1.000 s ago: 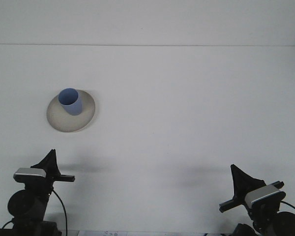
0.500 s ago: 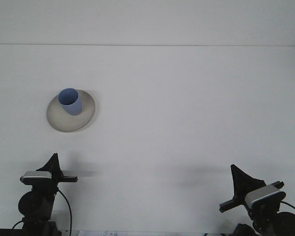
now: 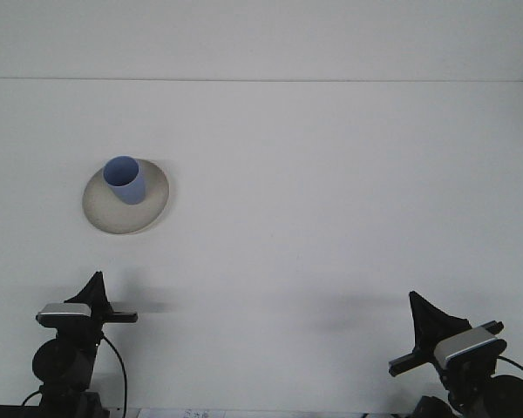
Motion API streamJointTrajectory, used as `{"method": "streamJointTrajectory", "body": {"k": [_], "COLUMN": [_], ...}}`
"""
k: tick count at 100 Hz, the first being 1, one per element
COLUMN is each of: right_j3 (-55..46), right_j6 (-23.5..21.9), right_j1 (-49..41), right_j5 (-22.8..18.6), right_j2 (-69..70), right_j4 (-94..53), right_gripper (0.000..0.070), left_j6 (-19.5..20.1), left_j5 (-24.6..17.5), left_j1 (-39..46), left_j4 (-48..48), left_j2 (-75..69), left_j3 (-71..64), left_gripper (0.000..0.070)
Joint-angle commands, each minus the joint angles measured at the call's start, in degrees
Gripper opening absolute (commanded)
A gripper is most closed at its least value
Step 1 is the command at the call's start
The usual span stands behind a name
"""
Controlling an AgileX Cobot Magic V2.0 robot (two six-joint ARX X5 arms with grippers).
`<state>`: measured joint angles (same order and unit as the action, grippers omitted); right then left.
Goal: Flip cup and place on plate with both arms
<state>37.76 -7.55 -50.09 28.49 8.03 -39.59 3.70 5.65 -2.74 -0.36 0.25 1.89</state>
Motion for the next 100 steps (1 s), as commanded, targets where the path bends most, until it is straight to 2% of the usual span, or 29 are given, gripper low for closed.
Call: {"method": "streamJointTrajectory", "body": {"k": [1,29,38,45,59,71,87,94,100], "right_j3": [0.4,0.4,0.4,0.4,-2.0,-8.4,-19.8,-23.8,-26.2], "right_j6": [-0.6,-0.5,0.4,3.3,4.8,7.0,7.4,6.2,5.6], "right_j1": [-0.5,-0.5,-0.5,-0.1,8.3,21.1,38.9,45.0,47.8], "right_j5": [0.0,0.0,0.1,1.2,0.5,-5.1,-21.8,-27.3,-29.9], "right_j2": [0.2,0.2,0.2,0.2,-0.2,-2.6,-8.1,-7.9,-7.9], "right_j4": [0.5,0.5,0.5,0.6,4.0,10.0,19.5,23.0,24.7], "right_gripper": [0.0004,0.0004,0.0004,0.0004,0.0004,0.0004,0.0004,0.0004,0.0004], "left_j6": [-0.2,-0.2,-0.2,-0.2,-0.2,-0.2,-0.2,-0.2,-0.2], "left_j5": [-0.2,-0.2,-0.2,-0.2,-0.2,-0.2,-0.2,-0.2,-0.2], "left_j1": [0.1,0.1,0.1,0.1,0.1,0.1,0.1,0.1,0.1], "left_j4": [0.6,0.6,0.6,0.6,0.6,0.6,0.6,0.6,0.6], "left_j2": [-0.1,-0.1,-0.1,-0.1,-0.1,-0.1,-0.1,-0.1,-0.1], "left_j3": [-1.1,-1.1,-1.1,-1.1,-1.1,-1.1,-1.1,-1.1,-1.1], "left_gripper": [0.0012,0.0012,0.0012,0.0012,0.0012,0.0012,0.0012,0.0012,0.0012]}}
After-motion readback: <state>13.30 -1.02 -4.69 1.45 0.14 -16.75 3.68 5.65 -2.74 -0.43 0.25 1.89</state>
